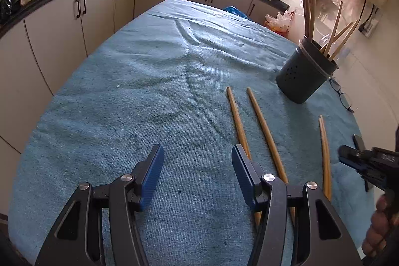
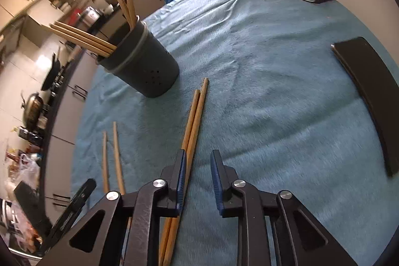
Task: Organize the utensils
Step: 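Return the open left tool to the loose chopsticks on the towel, then close the left tool on a wooden chopstick and lift it upright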
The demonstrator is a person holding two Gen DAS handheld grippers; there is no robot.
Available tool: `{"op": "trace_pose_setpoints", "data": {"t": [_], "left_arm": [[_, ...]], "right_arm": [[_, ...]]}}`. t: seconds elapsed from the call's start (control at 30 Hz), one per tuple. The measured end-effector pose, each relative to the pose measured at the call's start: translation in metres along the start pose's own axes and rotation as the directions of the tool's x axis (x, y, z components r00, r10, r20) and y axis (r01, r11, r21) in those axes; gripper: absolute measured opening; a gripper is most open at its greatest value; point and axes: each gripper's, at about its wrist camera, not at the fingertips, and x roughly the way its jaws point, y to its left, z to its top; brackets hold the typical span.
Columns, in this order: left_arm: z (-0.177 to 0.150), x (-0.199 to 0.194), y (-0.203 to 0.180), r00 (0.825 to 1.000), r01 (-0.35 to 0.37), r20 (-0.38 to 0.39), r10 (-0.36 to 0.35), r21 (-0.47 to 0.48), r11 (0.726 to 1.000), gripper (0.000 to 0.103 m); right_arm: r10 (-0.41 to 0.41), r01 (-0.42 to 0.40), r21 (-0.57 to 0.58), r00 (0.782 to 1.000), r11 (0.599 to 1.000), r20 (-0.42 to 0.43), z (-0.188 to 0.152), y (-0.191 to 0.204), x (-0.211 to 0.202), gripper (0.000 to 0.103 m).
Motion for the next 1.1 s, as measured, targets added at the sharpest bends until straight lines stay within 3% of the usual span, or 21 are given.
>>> {"op": "trace_pose_setpoints", "data": {"t": [0.17, 0.33, 0.6, 0.77, 0.83, 0.97, 1.1], "left_arm": [[0.001, 0.001, 0.001, 1.0, 0.022, 0.0, -0.022, -0.009, 1.0, 0.057], [0.003, 0.002, 0.002, 0.999, 0.047, 0.0, -0.047, -0.017, 0.999, 0.06], [0.002, 0.004, -0.002, 1.0, 0.029, -0.009, -0.029, 0.01, 1.0, 0.062], [0.001, 0.004, -0.008, 0.999, 0.026, -0.027, -0.025, 0.036, 0.999, 0.062], [0.001, 0.004, -0.015, 0.999, 0.021, -0.04, -0.018, 0.057, 0.998, 0.062], [0.008, 0.012, -0.033, 0.996, 0.005, -0.086, 0.002, 0.08, 0.997, 0.062], [0.016, 0.026, -0.045, 0.988, -0.058, -0.14, 0.071, 0.094, 0.994, 0.051]], "right_arm": [[-0.092, 0.092, -0.034, 0.996, 0.995, -0.005, 0.012, 0.013, 0.018, 0.014], [-0.131, 0.13, -0.056, 0.991, 0.99, -0.011, 0.016, 0.02, 0.032, 0.013], [-0.301, 0.303, -0.175, 0.953, 0.937, 0.035, 0.023, 0.041, 0.04, 0.01], [-0.226, 0.228, -0.145, 0.974, 0.963, 0.032, 0.023, 0.024, 0.03, 0.007], [-0.137, 0.139, -0.101, 0.99, 0.985, 0.026, 0.021, 0.012, 0.022, 0.007], [-0.078, 0.081, -0.074, 0.996, 0.994, 0.054, 0.015, 0.0, 0.002, 0.007], [-0.025, 0.03, -0.074, 0.997, 0.997, 0.077, 0.018, -0.005, -0.013, 0.007]]}}
